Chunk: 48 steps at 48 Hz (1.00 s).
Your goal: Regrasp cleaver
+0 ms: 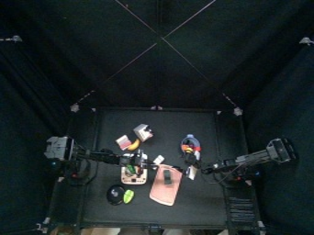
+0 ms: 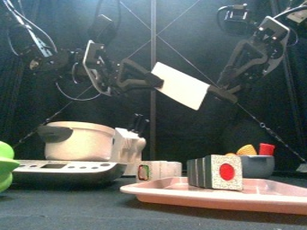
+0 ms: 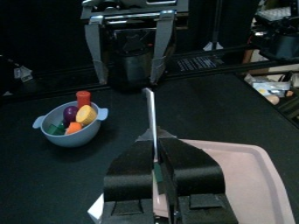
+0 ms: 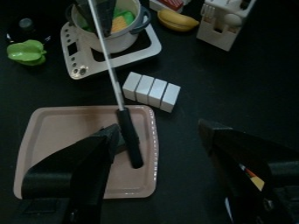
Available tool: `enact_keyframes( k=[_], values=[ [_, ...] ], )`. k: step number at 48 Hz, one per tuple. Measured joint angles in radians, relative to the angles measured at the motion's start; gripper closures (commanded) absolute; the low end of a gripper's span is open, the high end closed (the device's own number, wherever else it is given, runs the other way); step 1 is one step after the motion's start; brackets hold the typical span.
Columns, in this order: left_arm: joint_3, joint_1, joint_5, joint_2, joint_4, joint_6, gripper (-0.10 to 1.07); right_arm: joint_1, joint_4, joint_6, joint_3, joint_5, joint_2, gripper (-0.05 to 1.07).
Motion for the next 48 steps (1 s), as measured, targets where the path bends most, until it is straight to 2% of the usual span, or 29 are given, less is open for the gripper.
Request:
enact_keyframes(
  k=[15, 22, 29, 41, 48],
  values=[
    [0.0, 0.0, 0.0, -0.002, -0.018, 0.003, 0.61, 0.0, 0.002, 0.0, -0.002, -0.038, 0.051, 0.02],
    [0.0, 0.0, 0.0, 0.0, -0.02, 0.003, 0.61, -0.002, -0.003, 0.0, -0.003, -0.04, 0.072, 0.06],
    [0.0, 0.0, 0.0, -0.002, -0.02, 0.003, 0.61, -0.008, -0.006, 0.0, -0.005, -0.041, 0.077, 0.19],
    [0.0, 0.002, 0.0, -0.002, -0.021, 0.006, 0.61, -0.008, -0.006, -0.002, -0.006, -0.038, 0.08, 0.48],
    [0.0, 0.003, 0.0, -0.002, -0.021, 0.005, 0.61, -0.008, -0.006, -0.003, -0.008, -0.035, 0.078, 0.58]
  ],
)
